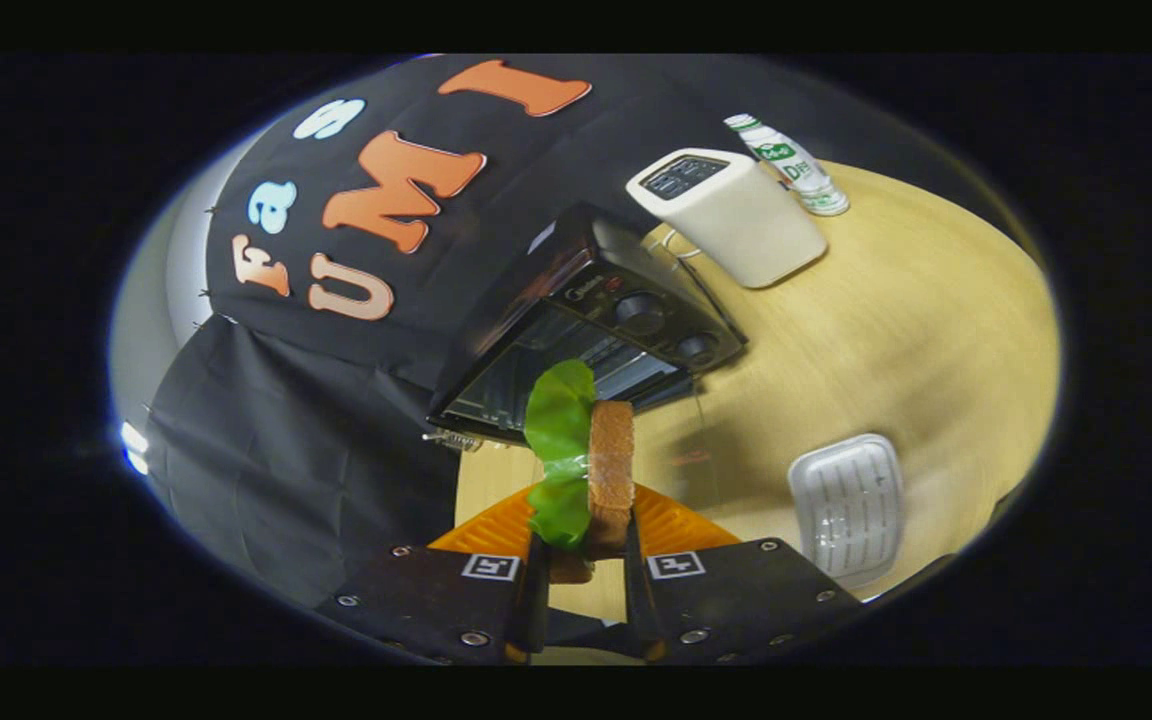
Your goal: Open the toaster oven, put the food inside, and close the toaster oven door.
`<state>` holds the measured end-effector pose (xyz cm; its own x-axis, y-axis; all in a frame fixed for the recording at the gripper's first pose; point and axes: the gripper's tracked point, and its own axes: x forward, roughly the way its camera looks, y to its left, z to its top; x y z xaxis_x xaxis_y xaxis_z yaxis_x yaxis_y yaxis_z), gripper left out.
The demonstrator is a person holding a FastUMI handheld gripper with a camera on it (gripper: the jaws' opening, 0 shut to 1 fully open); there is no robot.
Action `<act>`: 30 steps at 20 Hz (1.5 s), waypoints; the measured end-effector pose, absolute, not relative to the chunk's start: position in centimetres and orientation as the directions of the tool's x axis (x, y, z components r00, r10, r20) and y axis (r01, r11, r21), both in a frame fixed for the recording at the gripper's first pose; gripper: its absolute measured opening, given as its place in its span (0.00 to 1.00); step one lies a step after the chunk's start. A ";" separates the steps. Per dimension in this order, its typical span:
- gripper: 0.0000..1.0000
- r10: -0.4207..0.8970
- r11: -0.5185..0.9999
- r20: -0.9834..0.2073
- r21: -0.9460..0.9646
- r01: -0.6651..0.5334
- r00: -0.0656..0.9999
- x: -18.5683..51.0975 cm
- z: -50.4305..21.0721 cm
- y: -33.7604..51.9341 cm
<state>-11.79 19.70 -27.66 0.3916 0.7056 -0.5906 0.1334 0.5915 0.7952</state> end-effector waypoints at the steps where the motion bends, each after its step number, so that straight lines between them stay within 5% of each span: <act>1: 0.32 0.710 0.578 -0.583 0.803 0.146 0.396 -11.3 -27.9 20.8; 19: 0.32 0.713 0.443 -0.500 0.865 0.237 0.491 -4.9 -30.3 34.5; 30: 0.32 0.568 0.469 -0.542 0.831 0.299 0.619 -1.4 -32.6 34.9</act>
